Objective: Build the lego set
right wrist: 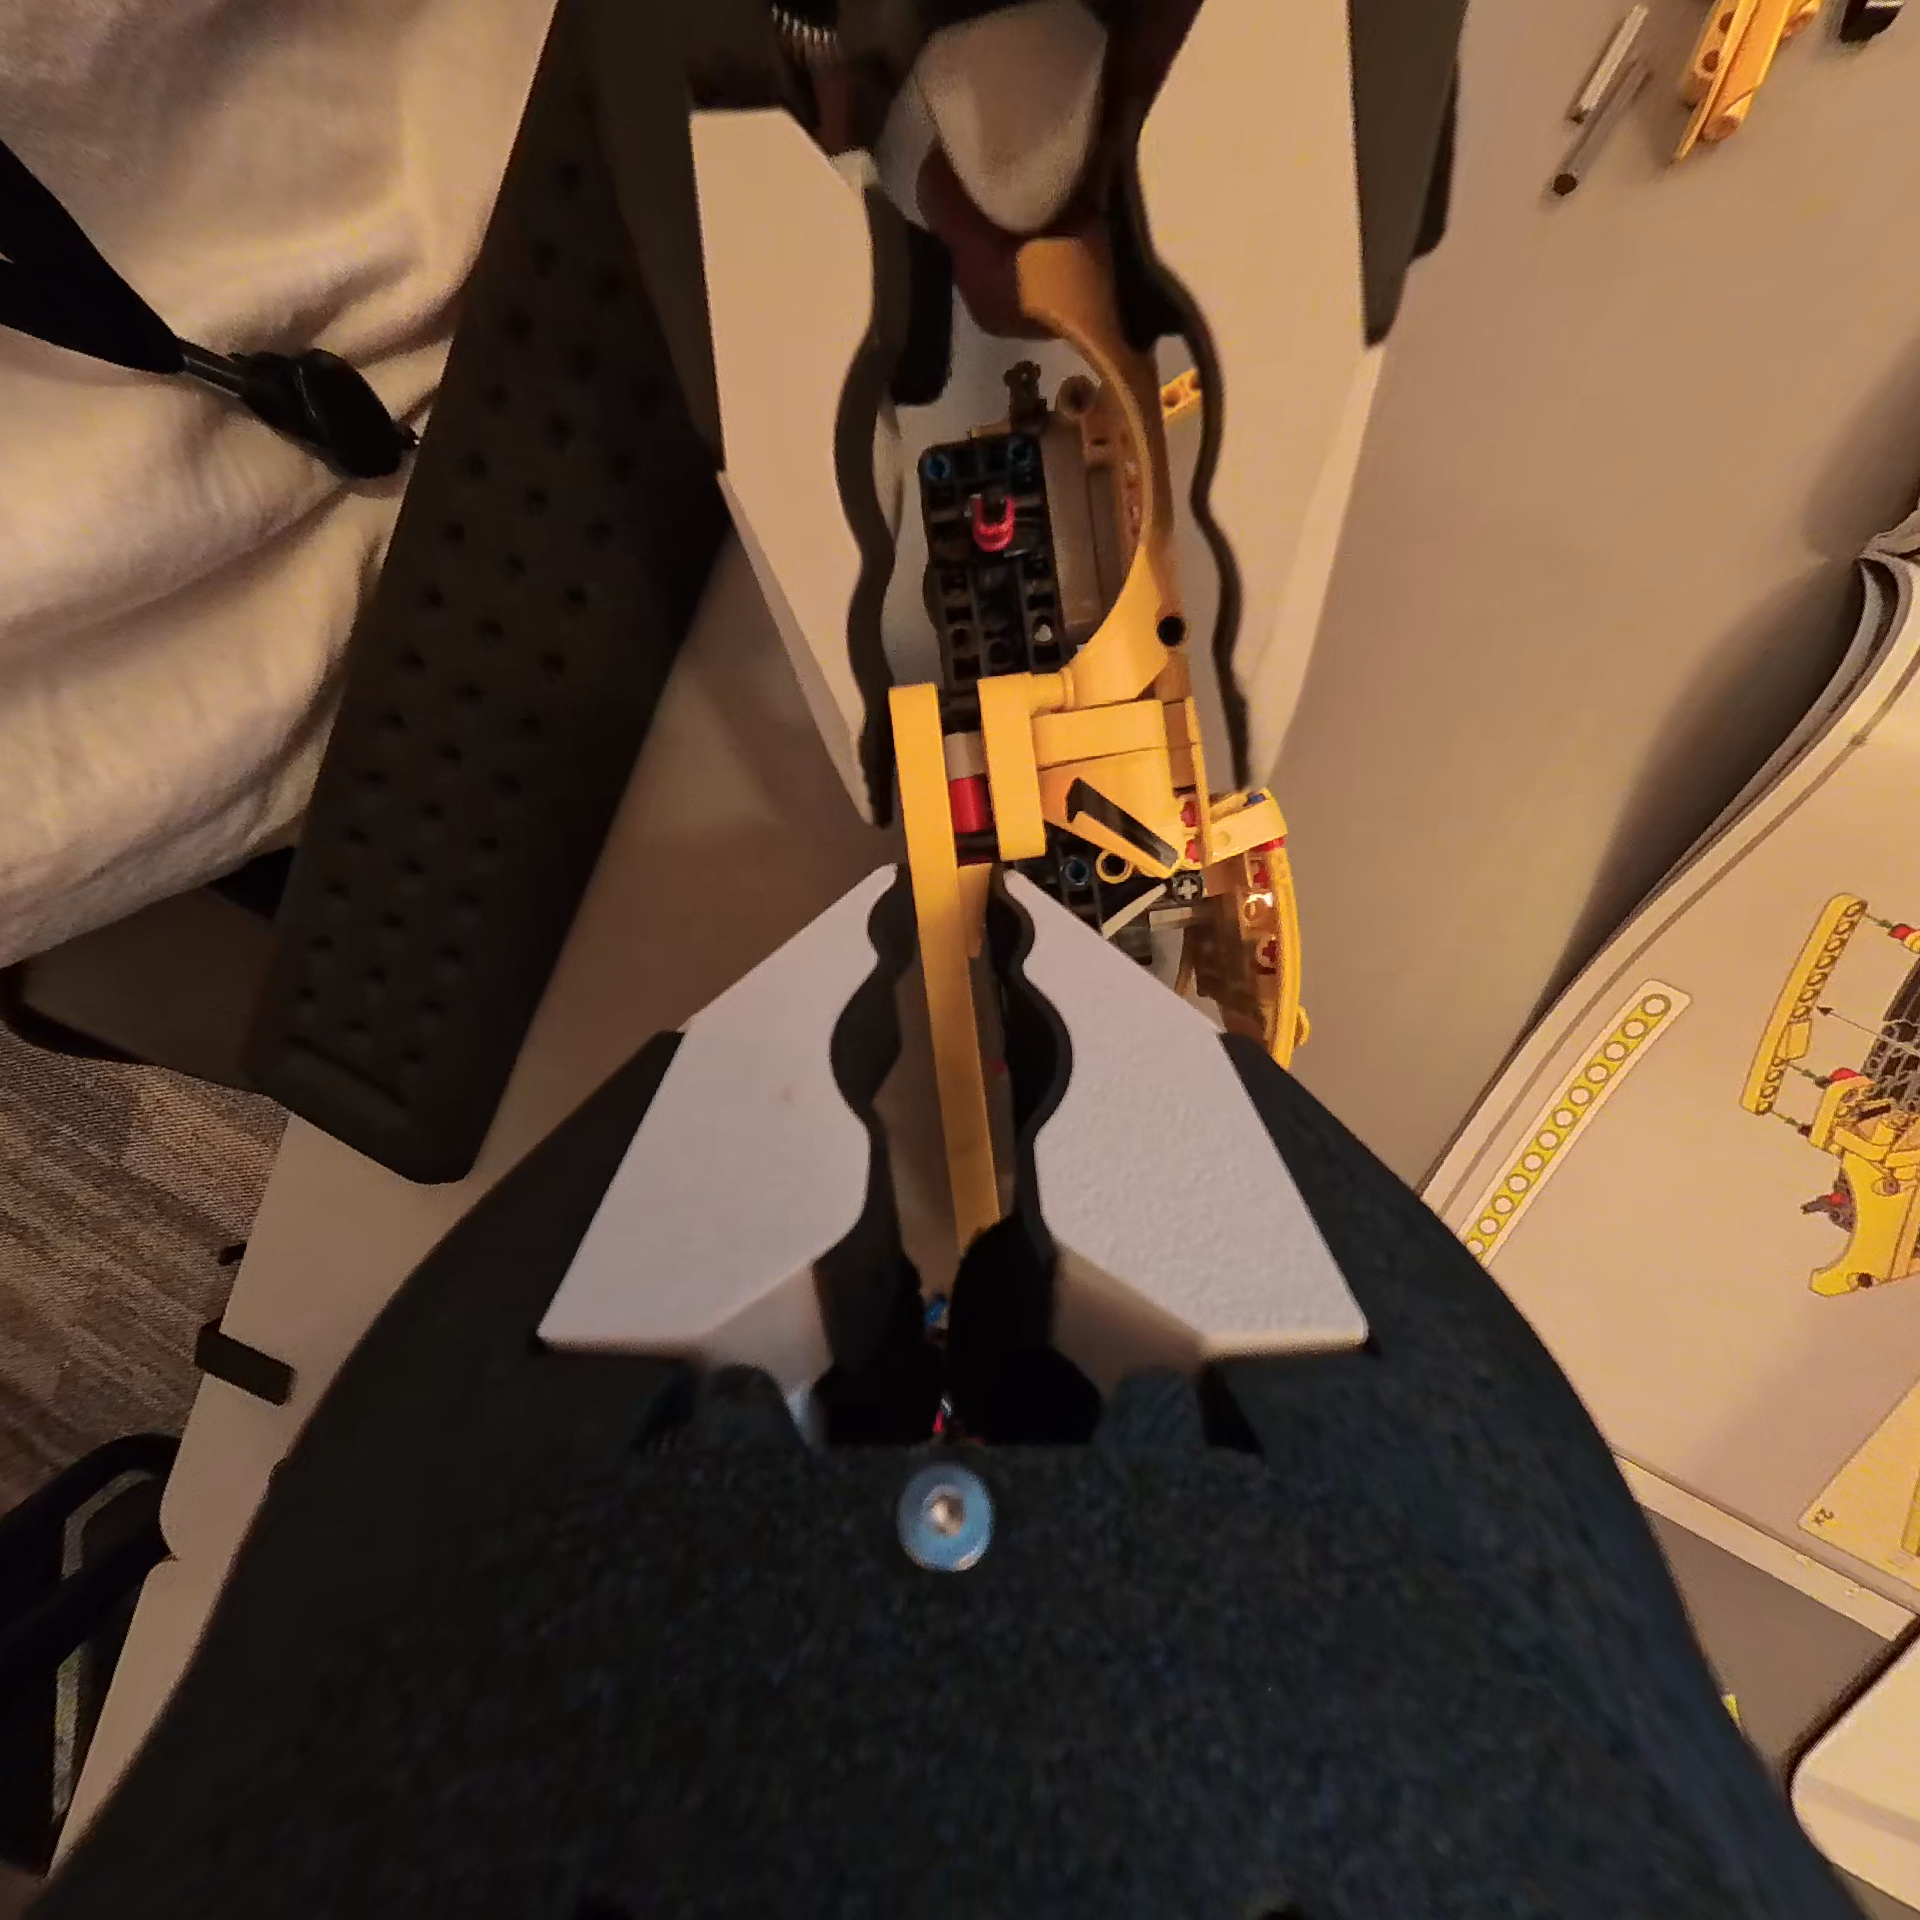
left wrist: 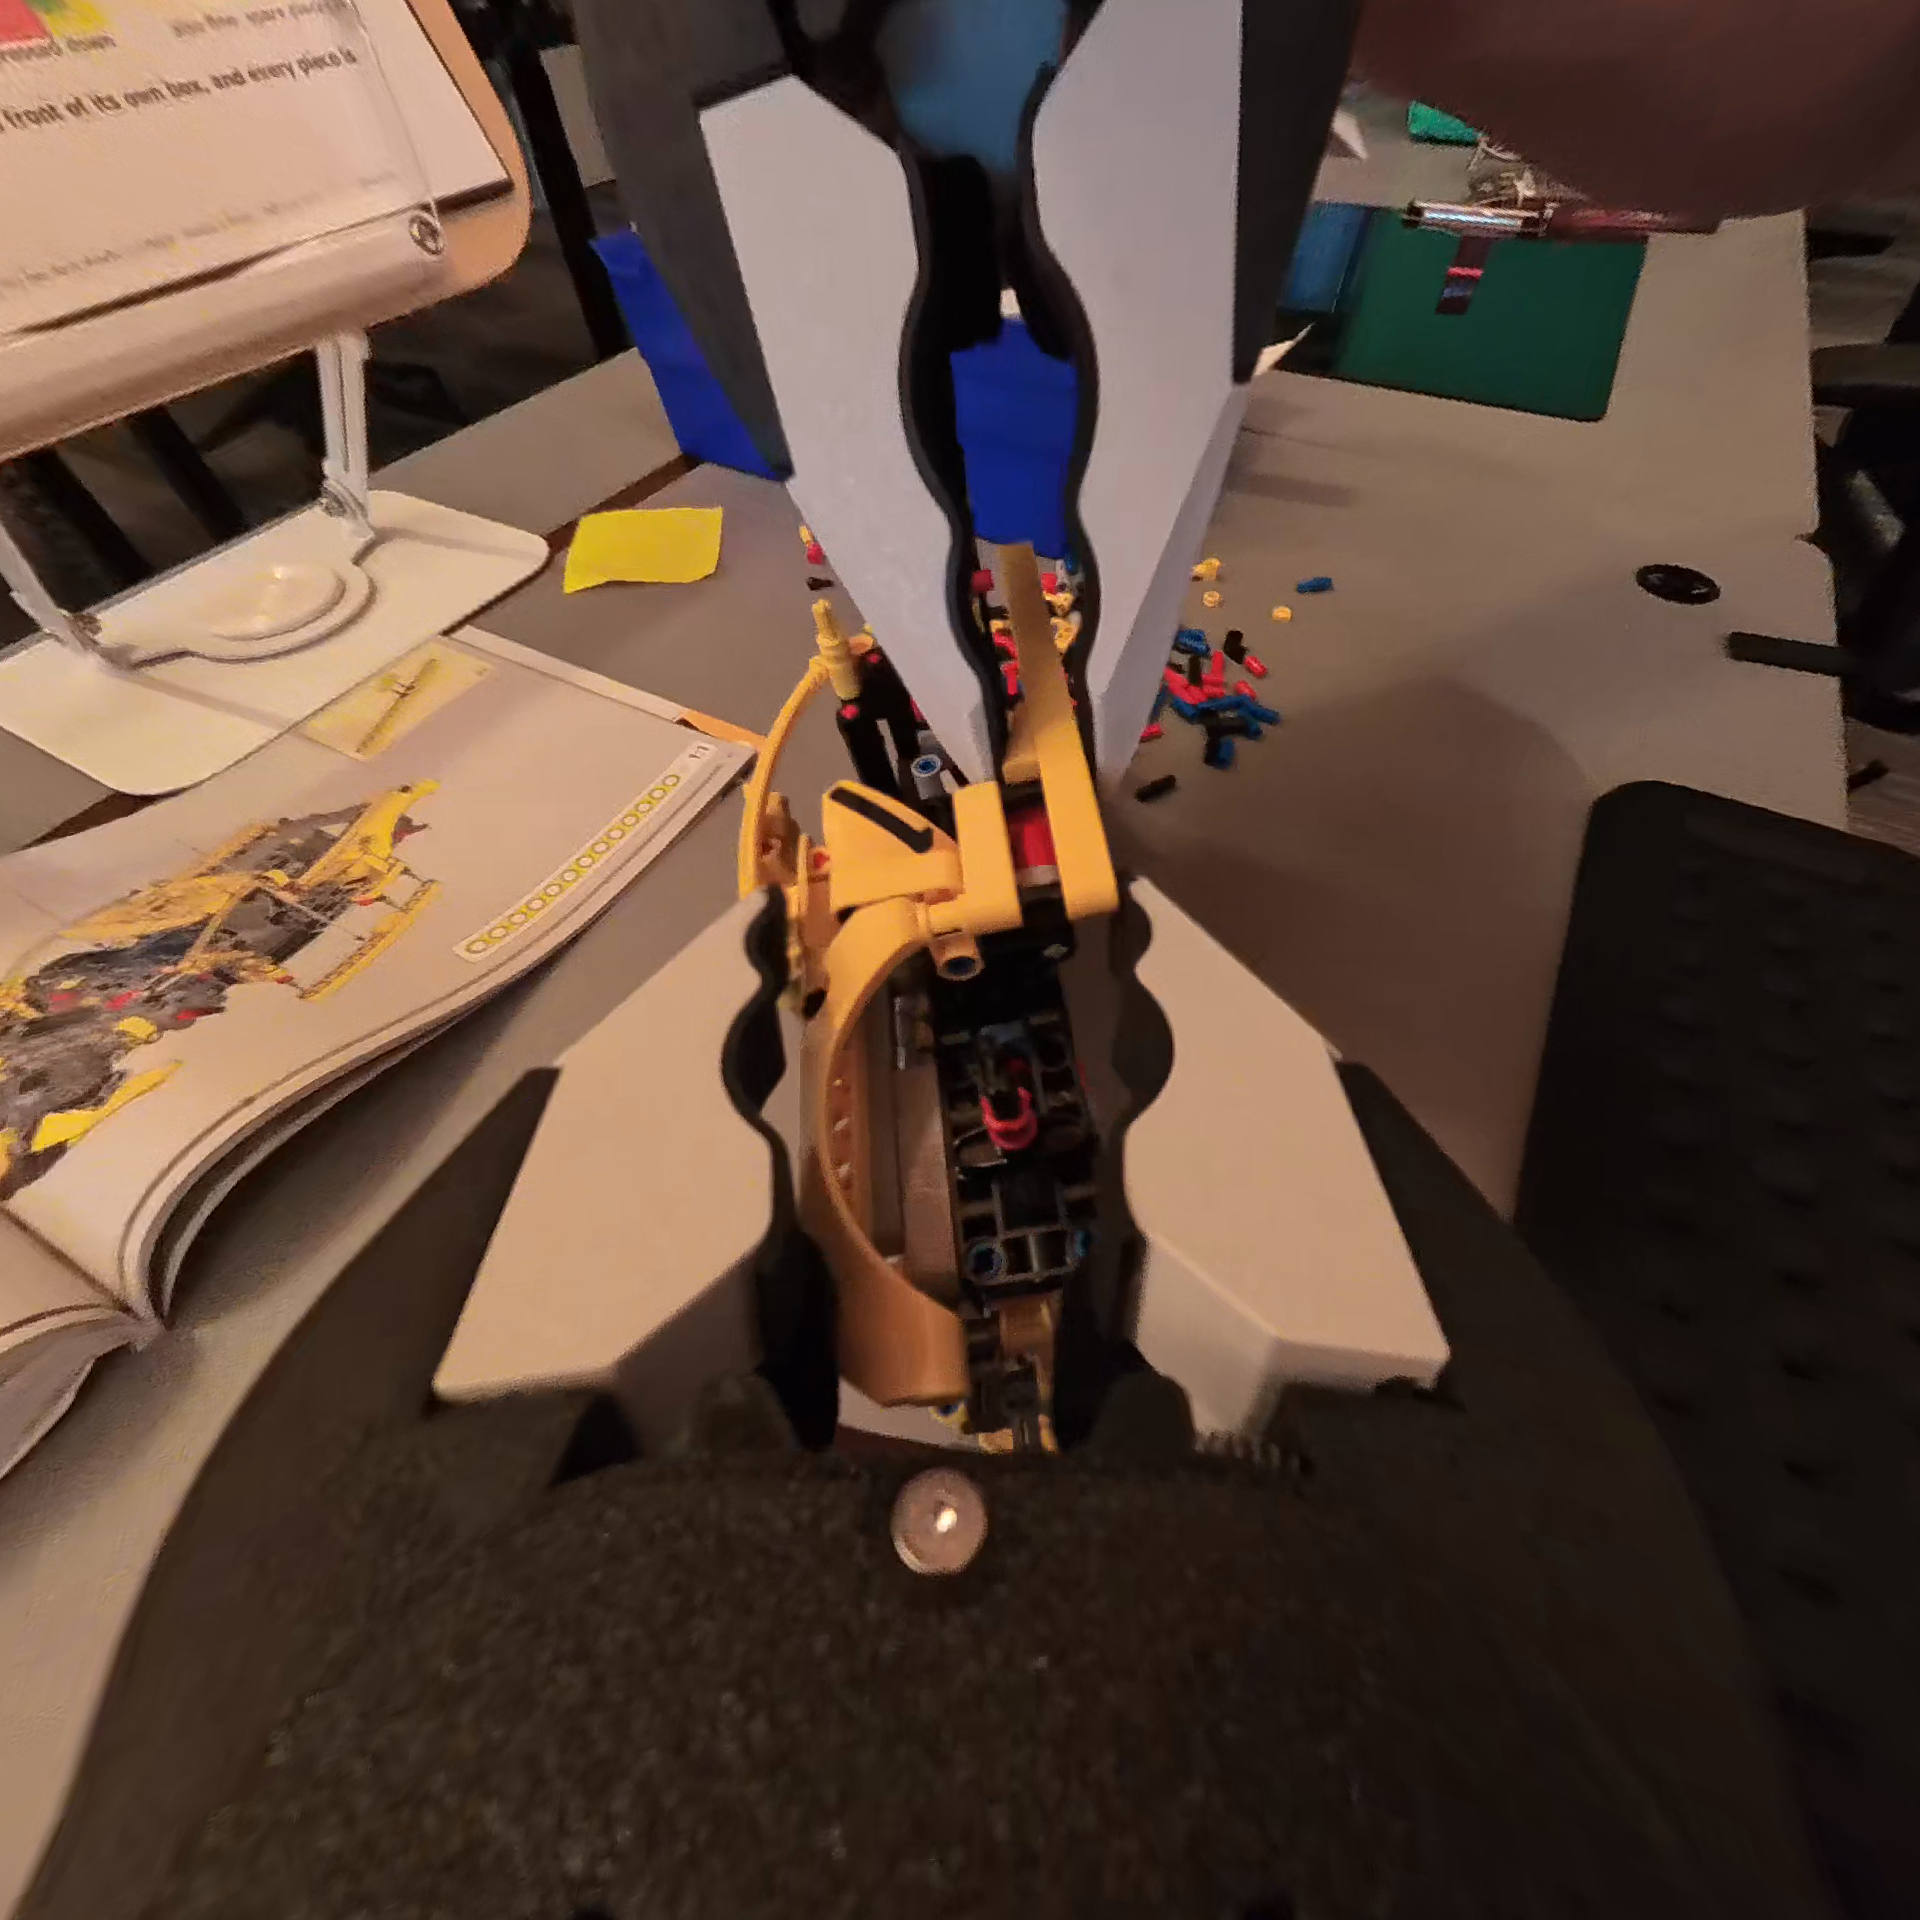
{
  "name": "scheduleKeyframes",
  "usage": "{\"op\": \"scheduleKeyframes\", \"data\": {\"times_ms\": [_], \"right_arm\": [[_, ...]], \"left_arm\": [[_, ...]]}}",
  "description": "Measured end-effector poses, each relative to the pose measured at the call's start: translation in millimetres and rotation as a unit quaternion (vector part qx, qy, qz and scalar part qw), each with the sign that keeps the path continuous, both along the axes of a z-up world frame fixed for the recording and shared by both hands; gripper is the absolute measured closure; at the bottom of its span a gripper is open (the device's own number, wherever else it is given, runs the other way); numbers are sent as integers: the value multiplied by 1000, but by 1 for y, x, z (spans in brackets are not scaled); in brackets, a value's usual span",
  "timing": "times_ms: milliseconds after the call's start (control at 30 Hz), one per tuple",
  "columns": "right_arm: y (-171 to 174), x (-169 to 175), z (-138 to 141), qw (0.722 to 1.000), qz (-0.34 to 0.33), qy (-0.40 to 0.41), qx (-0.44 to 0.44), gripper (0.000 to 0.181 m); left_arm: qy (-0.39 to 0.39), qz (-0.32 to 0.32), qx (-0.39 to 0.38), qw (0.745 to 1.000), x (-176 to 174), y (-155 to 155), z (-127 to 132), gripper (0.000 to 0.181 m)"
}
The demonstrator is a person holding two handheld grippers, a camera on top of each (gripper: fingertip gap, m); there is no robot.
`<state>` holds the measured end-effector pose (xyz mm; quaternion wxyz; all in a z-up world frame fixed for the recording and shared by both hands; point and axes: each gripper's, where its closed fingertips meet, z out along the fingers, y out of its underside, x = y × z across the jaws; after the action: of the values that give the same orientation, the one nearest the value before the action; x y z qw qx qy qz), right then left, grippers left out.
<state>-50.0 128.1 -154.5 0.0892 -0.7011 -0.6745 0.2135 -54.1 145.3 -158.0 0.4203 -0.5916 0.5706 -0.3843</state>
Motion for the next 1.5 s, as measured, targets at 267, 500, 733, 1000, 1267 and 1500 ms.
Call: {"op": "scheduleKeyframes", "data": {"times_ms": [267, 500, 733, 1000, 1267, 1500], "right_arm": [[6, -1, 0, 999, 3, 8, 39, 165], [7, -5, 1, 994, 37, 11, 107, 158], [4, -5, -1, 992, 56, -12, 111, 160], [4, -3, -1, 990, 55, -68, 113, 161], [5, -4, -1, 990, 42, -76, 115, 161], [5, -3, -3, 988, 50, -76, 128, 162]], "left_arm": [[2, -1, 5, 1000, 0, 0, 0, 123], [2, -6, 5, 1000, 0, -3, 1, 123], [5, -3, 15, 1000, 1, -5, 1, 123], [11, 3, 8, 1000, 0, -6, 0, 120], [-36, 17, -66, 997, 0, -6, 9, 121], [-30, 13, -27, 999, 0, -6, 7, 123]]}}
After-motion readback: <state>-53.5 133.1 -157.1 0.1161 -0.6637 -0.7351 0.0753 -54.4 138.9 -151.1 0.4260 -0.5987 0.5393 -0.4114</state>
